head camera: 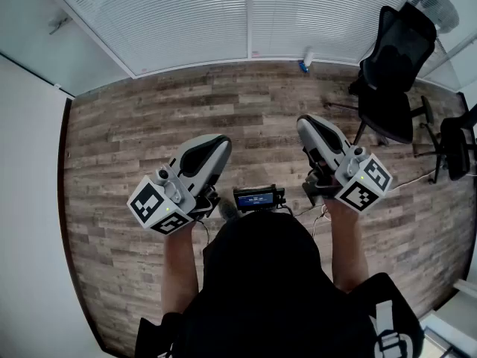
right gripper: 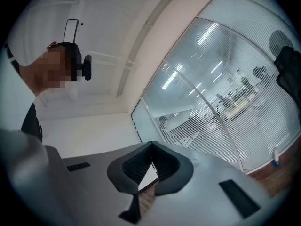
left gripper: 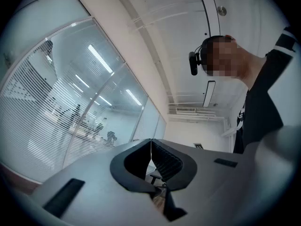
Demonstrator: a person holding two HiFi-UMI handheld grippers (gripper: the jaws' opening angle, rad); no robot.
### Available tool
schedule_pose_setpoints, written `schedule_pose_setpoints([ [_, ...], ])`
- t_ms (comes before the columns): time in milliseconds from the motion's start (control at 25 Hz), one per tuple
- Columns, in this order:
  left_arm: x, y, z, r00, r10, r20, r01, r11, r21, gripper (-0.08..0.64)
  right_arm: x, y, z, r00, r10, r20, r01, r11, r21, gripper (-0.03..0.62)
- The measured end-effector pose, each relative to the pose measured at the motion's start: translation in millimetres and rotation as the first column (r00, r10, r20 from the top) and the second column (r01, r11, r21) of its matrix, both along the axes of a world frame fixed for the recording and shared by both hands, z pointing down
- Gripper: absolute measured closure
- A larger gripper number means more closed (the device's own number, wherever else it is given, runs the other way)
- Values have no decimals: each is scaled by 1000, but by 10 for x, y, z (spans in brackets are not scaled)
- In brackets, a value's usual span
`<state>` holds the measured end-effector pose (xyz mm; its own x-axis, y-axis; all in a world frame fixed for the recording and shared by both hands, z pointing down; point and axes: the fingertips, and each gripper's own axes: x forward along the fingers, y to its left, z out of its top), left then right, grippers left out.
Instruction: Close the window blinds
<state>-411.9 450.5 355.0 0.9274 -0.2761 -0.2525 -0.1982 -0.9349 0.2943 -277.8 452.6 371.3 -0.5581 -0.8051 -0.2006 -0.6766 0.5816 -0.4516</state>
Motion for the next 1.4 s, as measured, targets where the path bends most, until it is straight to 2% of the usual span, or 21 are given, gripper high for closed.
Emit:
schedule_pose_setpoints([
  [400, 41, -66, 29, 1000, 2, -10, -2, 1000, 5, 551, 0, -50, 25, 1000, -5, -7, 5, 1000, 10, 583],
  [640, 20, -3, 176, 1000, 3, -18, -3, 1000, -23, 550, 18, 33, 221, 1000, 18, -4, -18, 999, -28, 583],
  [880, 759, -101, 80, 1000, -19, -5, 19, 1000, 2, 549, 832, 8, 203, 998, 65, -4, -65, 998, 16, 581],
  [1040, 952, -213, 61, 1000, -10, 11, 10, 1000, 22, 523, 1069, -21, 195, 993, 119, -19, -119, 993, 26, 580],
  [1160, 1112, -412, 66, 1000, -8, 20, 8, 1000, 18, 476, 1288, -100, 217, 982, 183, -41, -182, 983, 26, 575],
  [1280, 1299, -680, 104, 1000, -15, 28, 14, 1000, 23, 424, 1496, -250, 311, 970, 232, -67, -232, 973, 8, 497],
  [1400, 1531, -1066, 171, 1000, -19, 22, 18, 999, 34, 422, 1694, -505, 381, 958, 262, -116, -263, 965, 3, 482],
])
